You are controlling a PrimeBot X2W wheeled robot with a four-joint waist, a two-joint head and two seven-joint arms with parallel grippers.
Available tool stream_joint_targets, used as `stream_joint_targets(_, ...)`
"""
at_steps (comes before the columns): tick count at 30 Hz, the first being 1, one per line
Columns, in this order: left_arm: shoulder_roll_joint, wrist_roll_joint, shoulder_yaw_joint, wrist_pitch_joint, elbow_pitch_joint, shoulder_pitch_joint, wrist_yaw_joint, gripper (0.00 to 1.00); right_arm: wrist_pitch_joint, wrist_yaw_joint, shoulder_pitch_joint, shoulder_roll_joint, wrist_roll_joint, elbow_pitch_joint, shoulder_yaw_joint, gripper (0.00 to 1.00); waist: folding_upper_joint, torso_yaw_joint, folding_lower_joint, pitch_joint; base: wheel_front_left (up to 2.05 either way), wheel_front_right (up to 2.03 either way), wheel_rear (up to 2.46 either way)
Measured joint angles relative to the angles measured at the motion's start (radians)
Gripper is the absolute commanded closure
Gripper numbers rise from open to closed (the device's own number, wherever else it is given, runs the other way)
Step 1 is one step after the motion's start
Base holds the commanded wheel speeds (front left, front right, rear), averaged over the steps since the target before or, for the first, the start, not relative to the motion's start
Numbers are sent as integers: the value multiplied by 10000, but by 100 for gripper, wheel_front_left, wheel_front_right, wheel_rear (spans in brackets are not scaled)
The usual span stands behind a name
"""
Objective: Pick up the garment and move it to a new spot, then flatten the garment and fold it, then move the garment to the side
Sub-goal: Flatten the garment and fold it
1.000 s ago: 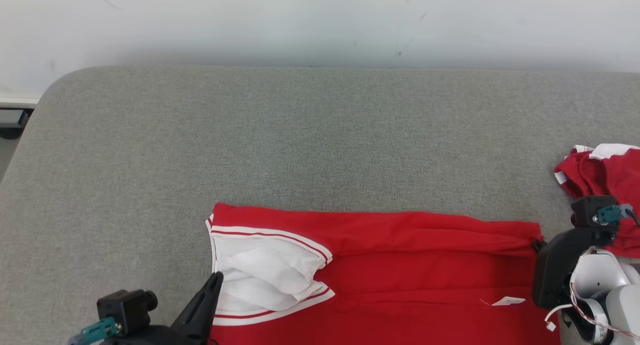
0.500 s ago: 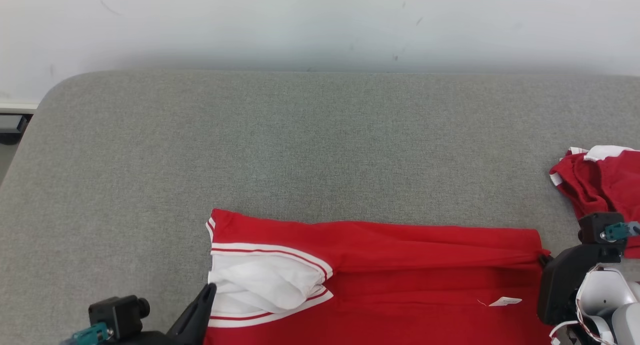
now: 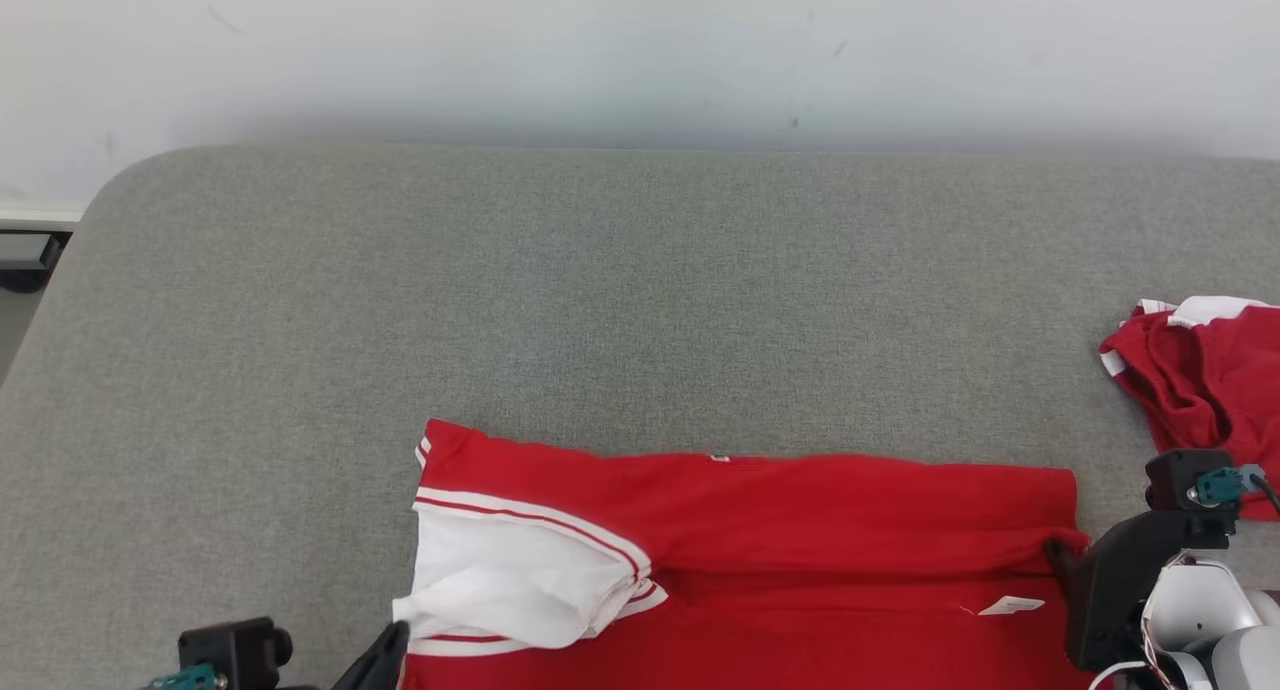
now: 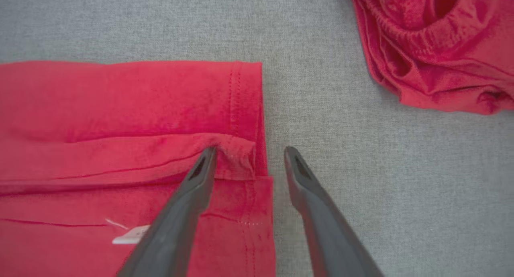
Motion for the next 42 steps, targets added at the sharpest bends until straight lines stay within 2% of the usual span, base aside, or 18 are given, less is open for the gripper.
stream_joint_targets(1,84,35,12,100,65,22,21,0,35,-10,0,-10,-58,12,-6,0,0,-3,0,-24,0,0,0)
stream_joint_targets(4,222,81,27,313,148,321,50,0,38,-25,47,-44,-102,-52,-88,0,-1,-19,0,-82,0,0,0)
stream_joint_targets(10,4,-29,-94,554,142,429,102,0,31,-107,127,-238,-255,-182,-290,0,-1,-44,0,-135,0,0,0)
stream_joint_targets(16,94,94,15,621,161,406,119,0,-201,-194,-24,-489,-671,-303,-389,0,0,-53,0,-236,0,0,0)
stream_joint_targets(24,510,1530,828,-999,-136,-828,221,0,-1632,-267,-63,-437,-815,-775,-731,0,-1,23,0,-699,0,0,0)
stream_joint_targets(26,552,1933,882,-1360,-136,-1058,276,0,-2092,-94,-58,-286,-750,-842,-546,0,-1,30,0,-834,0,0,0)
stream_joint_targets(31,564,2318,882,-1971,125,-1096,278,0,-3227,77,34,347,-721,-1218,-130,0,-1,-53,-1,-1167,0,0,0)
stream_joint_targets(35,591,2520,725,-2328,351,-1112,278,0,-3969,259,357,443,-554,-1363,-150,0,-1,-267,0,-1345,0,0,0)
stream_joint_targets(39,610,2566,642,-2527,662,-1315,278,0,-4573,291,375,619,-514,-1407,-96,0,-1,-534,0,-1498,0,0,0)
stream_joint_targets(42,627,2629,619,-2685,851,-1355,276,0,-4924,476,399,782,-470,-1436,121,0,-1,-762,0,-1606,0,0,0)
